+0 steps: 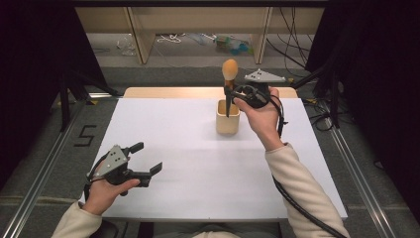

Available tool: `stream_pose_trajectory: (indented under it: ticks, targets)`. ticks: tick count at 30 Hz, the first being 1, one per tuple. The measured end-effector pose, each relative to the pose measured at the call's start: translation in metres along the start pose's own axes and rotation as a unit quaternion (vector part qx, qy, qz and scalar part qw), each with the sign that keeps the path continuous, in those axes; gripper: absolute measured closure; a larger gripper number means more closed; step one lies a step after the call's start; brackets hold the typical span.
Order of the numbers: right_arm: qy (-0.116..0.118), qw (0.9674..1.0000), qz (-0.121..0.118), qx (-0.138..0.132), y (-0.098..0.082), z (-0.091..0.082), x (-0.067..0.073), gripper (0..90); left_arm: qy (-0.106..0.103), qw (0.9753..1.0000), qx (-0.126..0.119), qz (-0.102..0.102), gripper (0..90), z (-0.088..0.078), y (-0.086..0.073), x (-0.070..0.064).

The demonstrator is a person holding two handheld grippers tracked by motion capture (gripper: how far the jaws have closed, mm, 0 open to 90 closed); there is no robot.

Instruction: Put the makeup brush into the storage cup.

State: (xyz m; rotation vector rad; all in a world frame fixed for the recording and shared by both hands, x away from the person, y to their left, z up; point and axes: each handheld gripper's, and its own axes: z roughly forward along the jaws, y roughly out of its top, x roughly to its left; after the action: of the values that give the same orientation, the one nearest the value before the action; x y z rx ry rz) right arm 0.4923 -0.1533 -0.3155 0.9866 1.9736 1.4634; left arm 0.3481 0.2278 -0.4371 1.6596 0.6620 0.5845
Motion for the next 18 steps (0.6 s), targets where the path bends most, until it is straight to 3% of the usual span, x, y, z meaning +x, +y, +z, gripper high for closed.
stream_pose_trajectory:
  ticks: [13,18]
  targets:
    - [-0.009,0.9998,-0.009,-0.014,0.0009,0.0014,-0.0022,66.9,0.000,1.0000,0.000,-0.001,4.8,0.0000,0.0000,-0.0004]
    - [-0.010,0.9999,-0.001,-0.013,0.0009,0.0021,-0.0022,66.9,0.000,1.0000,0.000,0.001,4.9,0.0000,0.0000,0.0000]
